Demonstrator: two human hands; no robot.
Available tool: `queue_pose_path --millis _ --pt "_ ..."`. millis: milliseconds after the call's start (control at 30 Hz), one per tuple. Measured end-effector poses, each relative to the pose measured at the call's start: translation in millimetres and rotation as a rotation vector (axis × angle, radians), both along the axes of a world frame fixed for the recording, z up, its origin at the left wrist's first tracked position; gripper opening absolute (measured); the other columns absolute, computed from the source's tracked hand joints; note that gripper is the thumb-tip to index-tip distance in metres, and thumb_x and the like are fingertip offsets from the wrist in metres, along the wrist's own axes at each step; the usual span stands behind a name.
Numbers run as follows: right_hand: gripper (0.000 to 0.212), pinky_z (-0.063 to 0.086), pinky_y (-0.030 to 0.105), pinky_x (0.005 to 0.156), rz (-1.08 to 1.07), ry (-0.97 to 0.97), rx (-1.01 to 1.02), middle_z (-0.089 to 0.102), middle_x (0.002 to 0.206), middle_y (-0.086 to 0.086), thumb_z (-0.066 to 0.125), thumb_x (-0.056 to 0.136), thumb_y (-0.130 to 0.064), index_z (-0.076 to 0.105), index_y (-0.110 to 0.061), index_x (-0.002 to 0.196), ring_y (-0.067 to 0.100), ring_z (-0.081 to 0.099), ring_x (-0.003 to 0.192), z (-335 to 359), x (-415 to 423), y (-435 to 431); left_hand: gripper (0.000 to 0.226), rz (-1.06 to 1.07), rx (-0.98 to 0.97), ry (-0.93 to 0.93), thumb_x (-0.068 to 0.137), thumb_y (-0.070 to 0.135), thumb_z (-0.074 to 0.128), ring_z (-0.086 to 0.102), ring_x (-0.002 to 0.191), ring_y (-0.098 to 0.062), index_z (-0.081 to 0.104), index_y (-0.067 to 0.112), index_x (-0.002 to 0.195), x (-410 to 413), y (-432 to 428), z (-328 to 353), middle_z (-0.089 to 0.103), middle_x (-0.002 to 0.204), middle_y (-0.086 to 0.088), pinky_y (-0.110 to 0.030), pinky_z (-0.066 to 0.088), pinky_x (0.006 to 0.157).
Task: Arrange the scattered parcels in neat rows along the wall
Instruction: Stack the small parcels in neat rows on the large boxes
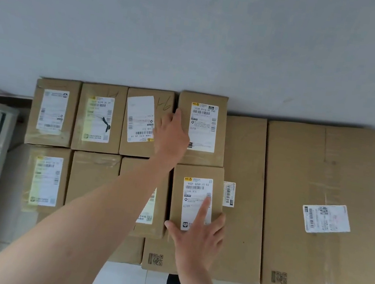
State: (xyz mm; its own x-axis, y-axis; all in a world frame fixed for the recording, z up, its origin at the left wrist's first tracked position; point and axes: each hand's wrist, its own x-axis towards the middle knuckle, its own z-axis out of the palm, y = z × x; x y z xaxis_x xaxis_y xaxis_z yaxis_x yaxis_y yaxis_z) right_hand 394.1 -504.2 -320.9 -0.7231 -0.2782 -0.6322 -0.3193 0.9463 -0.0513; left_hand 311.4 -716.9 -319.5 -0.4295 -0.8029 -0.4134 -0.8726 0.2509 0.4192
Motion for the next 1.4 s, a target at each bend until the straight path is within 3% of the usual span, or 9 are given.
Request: queue_pose_path --millis 100,333,467,667,767,900,1033,1400 --pt "0.108 0.033 0.039 0.106 0.062 0.022 -0.028 0.006 0.155 0.026 0.04 0.084 -0.077 -0.045 -0.033 0.135 0.036 0.025 0.137 -7.5 -2.1 -4.8 0.058 0.009 -0.125 -0.15 0.095 0.016 0.052 0.028 0.131 -0.033 0.033 0.028 0.149 5.8 -5.8 -2.5 0.03 0.146 -0.014 -0.048 0.03 0.102" --pt "0.101 0.039 0.033 0.097 0.188 -0.007 -0.103 0.017 0.152 0.02 0.038 0.081 -0.08 -0.026 -0.039 0.148 0.029 0.038 0.122 -15.2 -21.6 5.0 0.057 -0.018 -0.076 -0.221 0.093 0.011 0.053 0.028 0.131 -0.035 0.036 0.021 0.146 -0.8 -10.1 5.2 0.029 0.145 -0.016 -0.051 0.034 0.1" --pt "0.085 0.043 0.036 0.1 0.193 -0.029 -0.271 0.006 0.16 0.017 0.023 0.087 -0.078 -0.013 -0.037 0.153 0.032 0.03 0.136 -4.4 -59.1 29.2 0.061 -0.163 -0.082 -0.207 0.097 0.029 0.047 0.023 0.138 -0.036 0.022 0.02 0.151 -18.5 25.4 19.6 0.025 0.153 -0.017 -0.051 0.028 0.109" --pt "0.074 0.031 0.047 0.112 0.128 0.129 -0.31 -0.003 0.162 0.018 0.018 0.095 -0.065 -0.008 -0.03 0.155 0.037 0.013 0.148 23.5 -178.0 87.7 0.062 -0.463 -0.065 -0.169 0.1 0.04 0.036 0.012 0.148 -0.029 0.012 0.029 0.155 -74.7 128.7 36.4 0.016 0.162 -0.009 -0.055 0.016 0.117" --pt "0.073 0.033 0.049 0.113 0.096 0.196 -0.307 -0.003 0.162 0.017 0.023 0.097 -0.062 -0.006 -0.029 0.155 0.036 0.01 0.148 40.8 -242.4 149.2 0.061 -0.533 -0.025 -0.179 0.1 0.039 0.035 0.012 0.148 -0.029 0.011 0.03 0.155 -112.5 190.8 44.9 0.015 0.163 -0.008 -0.057 0.014 0.117" --pt "0.071 0.029 0.048 0.115 0.006 0.237 -0.244 -0.002 0.163 0.017 0.032 0.098 -0.054 -0.001 -0.029 0.156 0.036 0.011 0.148 60.5 -321.5 258.8 0.058 -0.67 -0.008 -0.171 0.1 0.037 0.034 0.025 0.143 -0.029 0.015 0.027 0.154 -169.0 292.7 63.4 0.027 0.158 -0.008 -0.057 0.022 0.114" --pt "0.07 0.029 0.047 0.114 -0.116 0.278 -0.211 0.001 0.163 0.017 0.038 0.099 -0.048 0.001 -0.029 0.155 0.038 0.011 0.148 86.0 -379.7 393.0 0.059 -0.747 0.053 -0.193 0.1 0.039 0.034 0.025 0.144 -0.026 0.013 0.031 0.155 -233.1 401.6 84.9 0.021 0.161 -0.005 -0.057 0.018 0.115" --pt "0.071 0.03 0.046 0.112 -0.426 0.199 -0.075 0.008 0.161 0.021 0.042 0.093 -0.044 0.013 -0.025 0.156 0.036 0.014 0.147 161.5 -503.0 726.4 0.056 -0.952 -0.01 -0.312 0.1 0.044 0.035 0.027 0.143 -0.023 0.022 0.031 0.154 -402.5 632.0 148.2 0.027 0.159 -0.001 -0.055 0.021 0.113"
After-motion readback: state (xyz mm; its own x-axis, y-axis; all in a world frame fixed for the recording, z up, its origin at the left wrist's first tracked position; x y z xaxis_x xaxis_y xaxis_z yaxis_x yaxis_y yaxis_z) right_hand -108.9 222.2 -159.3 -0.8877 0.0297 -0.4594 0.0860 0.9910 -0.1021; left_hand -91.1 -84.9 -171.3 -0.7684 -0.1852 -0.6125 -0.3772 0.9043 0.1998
